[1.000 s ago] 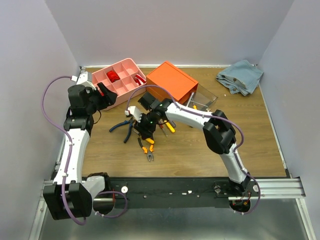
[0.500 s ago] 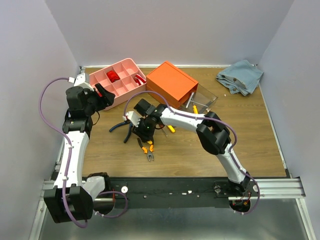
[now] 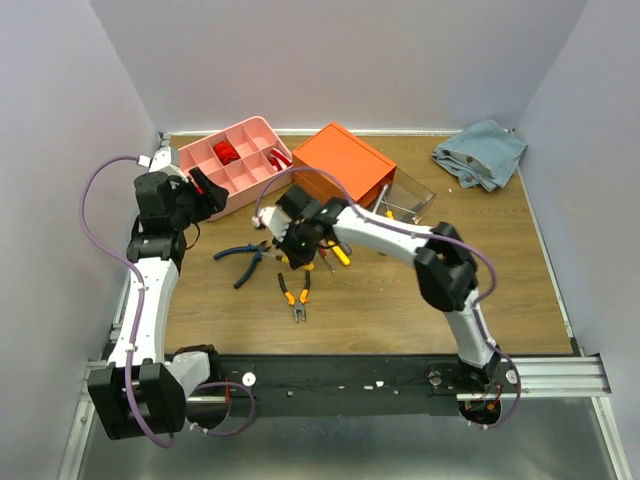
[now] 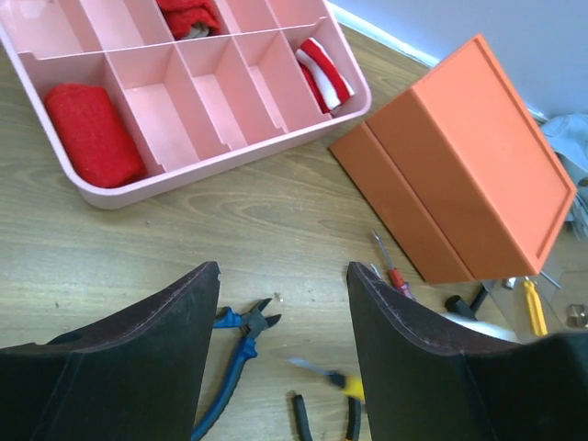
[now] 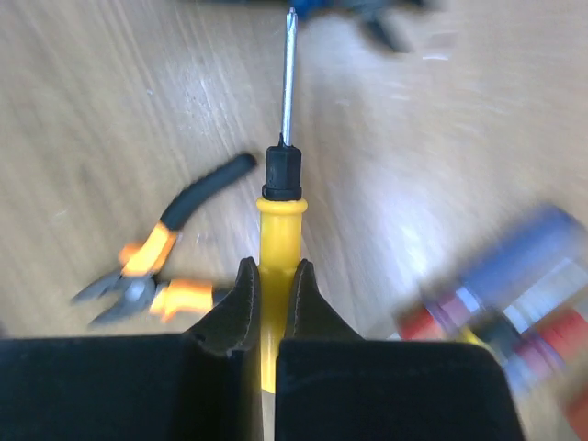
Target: Sort the tools into containers
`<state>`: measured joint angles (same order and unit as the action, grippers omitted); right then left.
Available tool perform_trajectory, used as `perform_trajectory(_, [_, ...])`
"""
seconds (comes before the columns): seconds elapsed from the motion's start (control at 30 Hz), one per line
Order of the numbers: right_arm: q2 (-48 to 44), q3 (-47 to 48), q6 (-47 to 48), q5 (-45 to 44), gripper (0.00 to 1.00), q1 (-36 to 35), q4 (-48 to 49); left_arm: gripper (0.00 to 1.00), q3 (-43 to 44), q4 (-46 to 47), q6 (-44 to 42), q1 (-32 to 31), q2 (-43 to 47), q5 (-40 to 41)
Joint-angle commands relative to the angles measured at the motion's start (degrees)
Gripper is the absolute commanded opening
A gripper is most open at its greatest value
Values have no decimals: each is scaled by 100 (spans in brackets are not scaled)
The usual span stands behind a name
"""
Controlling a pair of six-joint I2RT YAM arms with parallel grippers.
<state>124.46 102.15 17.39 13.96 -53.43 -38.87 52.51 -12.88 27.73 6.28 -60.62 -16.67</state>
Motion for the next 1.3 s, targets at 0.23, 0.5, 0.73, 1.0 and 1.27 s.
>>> perform_trajectory(0.23, [-3146,-1556,-991,-893,1,1677,142,61,514,243,427,110,-810,-161])
perform_trajectory(0.5, [-3482,-2252,-2449,-1010,1,3320,126,59,576,348,444,110,-1048,-30])
perform_trajectory(0.73, [-3174,-2147,-3241,-219,1,3735,248,59,409,331,427,119,-996,-30])
perform_trajectory(1.0, [-2928,-1848,-3260,282,66,3735,249,59,391,357,453,110,-1022,-30])
perform_trajectory(1.27, [-3516,-1514,-2059,794,83,3042,266,59,427,506,602,110,-1136,-153])
